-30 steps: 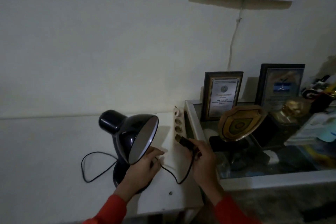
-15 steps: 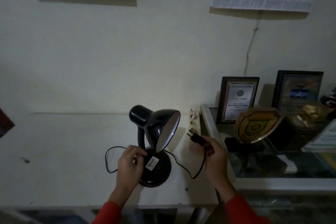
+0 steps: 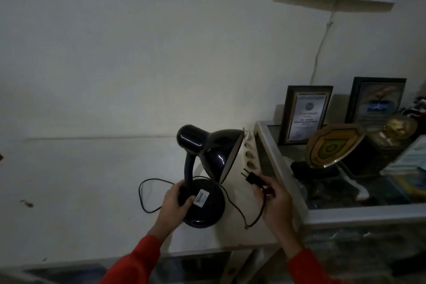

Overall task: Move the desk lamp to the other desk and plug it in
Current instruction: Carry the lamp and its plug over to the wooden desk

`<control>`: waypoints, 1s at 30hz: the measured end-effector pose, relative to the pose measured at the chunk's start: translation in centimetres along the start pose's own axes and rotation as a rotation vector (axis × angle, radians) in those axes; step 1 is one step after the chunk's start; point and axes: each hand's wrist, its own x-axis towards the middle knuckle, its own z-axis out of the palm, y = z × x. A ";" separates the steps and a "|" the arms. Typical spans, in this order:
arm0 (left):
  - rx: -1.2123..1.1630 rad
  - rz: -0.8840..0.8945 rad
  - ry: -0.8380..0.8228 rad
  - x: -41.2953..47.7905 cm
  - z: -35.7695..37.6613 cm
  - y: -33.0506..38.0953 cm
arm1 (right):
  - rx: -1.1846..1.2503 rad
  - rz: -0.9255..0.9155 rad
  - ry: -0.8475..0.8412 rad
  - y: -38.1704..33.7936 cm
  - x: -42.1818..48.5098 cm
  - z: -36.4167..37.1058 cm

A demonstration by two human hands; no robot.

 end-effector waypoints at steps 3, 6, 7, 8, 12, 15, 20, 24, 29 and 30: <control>0.141 0.074 0.062 0.5 0.8 -0.7 | -0.023 0.035 -0.012 0.1 -0.5 -0.3; 0.276 0.075 0.169 0.5 1.9 -1.3 | -0.058 0.065 -0.024 0.3 -1.0 -0.9; 0.275 0.069 0.195 0.4 2.2 -1.3 | -0.066 0.069 -0.025 0.2 -1.0 -1.0; 0.262 0.066 0.210 0.4 2.4 -1.4 | -0.067 0.074 -0.024 0.2 -1.1 -1.2; 0.153 0.096 0.217 1.1 2.5 -1.2 | -0.065 0.083 -0.022 0.5 -1.3 -1.5; -0.008 0.116 0.160 1.5 2.4 -0.6 | -0.055 0.104 -0.045 0.8 -1.4 -1.6; -0.198 0.192 0.084 1.6 1.7 -0.4 | -0.054 0.130 -0.038 1.3 -1.5 -1.5; -0.235 0.275 0.071 2.2 1.6 -0.4 | -0.074 0.115 -0.067 1.6 -1.8 -1.4; -0.241 0.278 0.121 2.8 2.2 -0.4 | -0.103 0.110 -0.081 1.7 -2.0 -1.4; -0.238 0.281 0.129 2.8 2.3 -0.4 | -0.113 0.106 -0.087 1.7 -2.1 -1.4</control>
